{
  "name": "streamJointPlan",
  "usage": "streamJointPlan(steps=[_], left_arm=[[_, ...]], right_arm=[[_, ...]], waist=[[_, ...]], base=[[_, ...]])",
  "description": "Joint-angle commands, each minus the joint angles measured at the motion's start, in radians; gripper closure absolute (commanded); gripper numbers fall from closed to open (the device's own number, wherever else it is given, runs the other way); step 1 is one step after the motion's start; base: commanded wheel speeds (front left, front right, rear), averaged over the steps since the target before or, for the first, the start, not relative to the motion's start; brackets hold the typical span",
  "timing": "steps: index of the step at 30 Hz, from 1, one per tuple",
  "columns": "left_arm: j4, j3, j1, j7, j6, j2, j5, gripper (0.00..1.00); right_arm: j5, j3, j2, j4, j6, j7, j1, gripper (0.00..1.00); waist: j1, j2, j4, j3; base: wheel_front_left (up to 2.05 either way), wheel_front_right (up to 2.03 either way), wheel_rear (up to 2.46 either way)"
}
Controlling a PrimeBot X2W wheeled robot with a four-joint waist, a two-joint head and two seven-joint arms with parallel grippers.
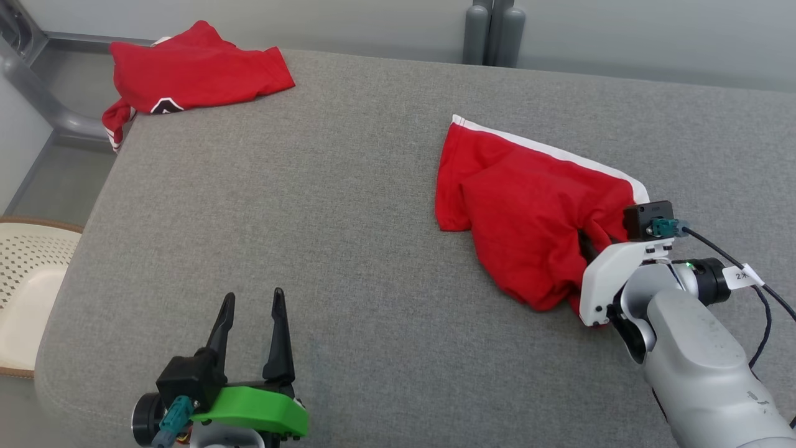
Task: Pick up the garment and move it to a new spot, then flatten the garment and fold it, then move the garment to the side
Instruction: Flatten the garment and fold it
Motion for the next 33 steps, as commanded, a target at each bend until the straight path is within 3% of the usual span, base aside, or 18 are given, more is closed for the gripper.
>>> streamJointPlan(steps=[1, 12, 23, 33], left_arm=[[-0.002, 0.003, -0.017, -0.001, 0.002, 0.001, -0.001, 0.00], [0.002, 0.012, 0.005, -0.001, -0.001, 0.001, 0.016, 0.00], [-0.003, 0.031, 0.027, -0.001, -0.003, 0.001, 0.025, 0.00], [-0.007, 0.041, 0.032, -0.001, -0.007, 0.001, 0.033, 0.00]], right_arm=[[0.006, 0.011, -0.007, 0.006, 0.000, -0.022, -0.018, 1.00], [0.028, 0.145, 0.006, -0.047, 0.000, -0.199, -0.060, 1.00], [-0.035, 0.382, -0.011, -0.268, 0.000, -0.261, 0.167, 1.00], [-0.166, 0.450, -0.019, -0.324, 0.000, -0.257, 0.344, 1.00]], waist=[[0.0000, 0.0000, -0.006, -0.004], [0.0000, 0.0000, -0.066, -0.043], [0.0000, 0.0000, -0.136, -0.069], [0.0000, 0.0000, -0.179, -0.071]], base=[[0.00, 0.00, 0.00], [0.00, 0.00, 0.00], [0.00, 0.00, 0.00], [0.00, 0.00, 0.00]])
